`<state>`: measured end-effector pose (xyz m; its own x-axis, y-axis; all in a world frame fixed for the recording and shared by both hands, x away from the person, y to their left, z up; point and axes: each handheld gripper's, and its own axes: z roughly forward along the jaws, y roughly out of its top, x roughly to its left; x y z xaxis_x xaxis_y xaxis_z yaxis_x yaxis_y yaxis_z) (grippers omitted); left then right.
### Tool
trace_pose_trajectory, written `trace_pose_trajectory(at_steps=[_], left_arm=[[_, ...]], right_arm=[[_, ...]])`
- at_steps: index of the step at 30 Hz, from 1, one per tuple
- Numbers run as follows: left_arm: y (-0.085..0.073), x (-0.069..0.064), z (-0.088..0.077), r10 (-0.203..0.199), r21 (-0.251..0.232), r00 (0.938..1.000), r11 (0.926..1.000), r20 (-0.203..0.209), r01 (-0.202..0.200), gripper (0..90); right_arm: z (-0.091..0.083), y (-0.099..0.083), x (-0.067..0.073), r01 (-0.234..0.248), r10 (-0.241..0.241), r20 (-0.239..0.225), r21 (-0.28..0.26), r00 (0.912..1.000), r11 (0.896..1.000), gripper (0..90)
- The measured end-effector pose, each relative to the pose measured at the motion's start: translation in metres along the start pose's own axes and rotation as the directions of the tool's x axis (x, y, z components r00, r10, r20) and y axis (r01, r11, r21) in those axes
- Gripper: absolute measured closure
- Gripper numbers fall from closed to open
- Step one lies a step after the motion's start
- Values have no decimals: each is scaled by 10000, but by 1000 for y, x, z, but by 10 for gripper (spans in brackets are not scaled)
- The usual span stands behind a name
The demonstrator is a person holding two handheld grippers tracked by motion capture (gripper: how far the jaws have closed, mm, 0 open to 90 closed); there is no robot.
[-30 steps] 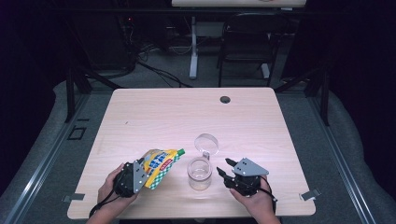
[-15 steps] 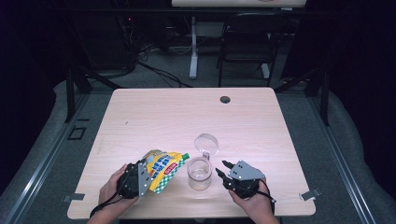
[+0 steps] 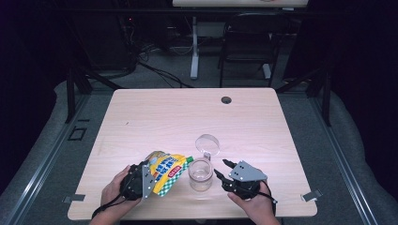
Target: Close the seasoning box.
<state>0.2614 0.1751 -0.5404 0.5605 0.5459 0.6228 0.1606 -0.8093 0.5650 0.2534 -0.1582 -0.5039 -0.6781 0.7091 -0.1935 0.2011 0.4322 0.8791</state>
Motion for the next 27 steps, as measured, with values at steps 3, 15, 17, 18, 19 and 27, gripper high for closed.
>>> trace_pose_trajectory(at_steps=[3,15,17,18,19,27], left_arm=[[1,-2,0,23,-28,10000,10000,-5,-23,598],[6,-7,1,343,1,9994,9994,17,-343,598],[7,-8,1,405,1,9992,9992,22,-405,598],[7,-9,2,426,-33,9991,9991,-21,-426,598],[7,-9,2,469,19,9989,9989,-12,-469,598],[9,-11,2,553,29,9985,9985,6,-553,598]], right_arm=[[0,1,1,-48,48,-37,-11,10000,10000,527],[4,9,19,970,-970,-20,203,9953,9951,578],[5,11,22,1109,-1109,-58,133,9938,9937,578],[6,11,23,1179,-1178,-33,123,9930,9930,578],[6,12,25,1327,-1327,1,113,9912,9911,578],[13,17,39,2769,-2779,279,324,9602,9603,596]])
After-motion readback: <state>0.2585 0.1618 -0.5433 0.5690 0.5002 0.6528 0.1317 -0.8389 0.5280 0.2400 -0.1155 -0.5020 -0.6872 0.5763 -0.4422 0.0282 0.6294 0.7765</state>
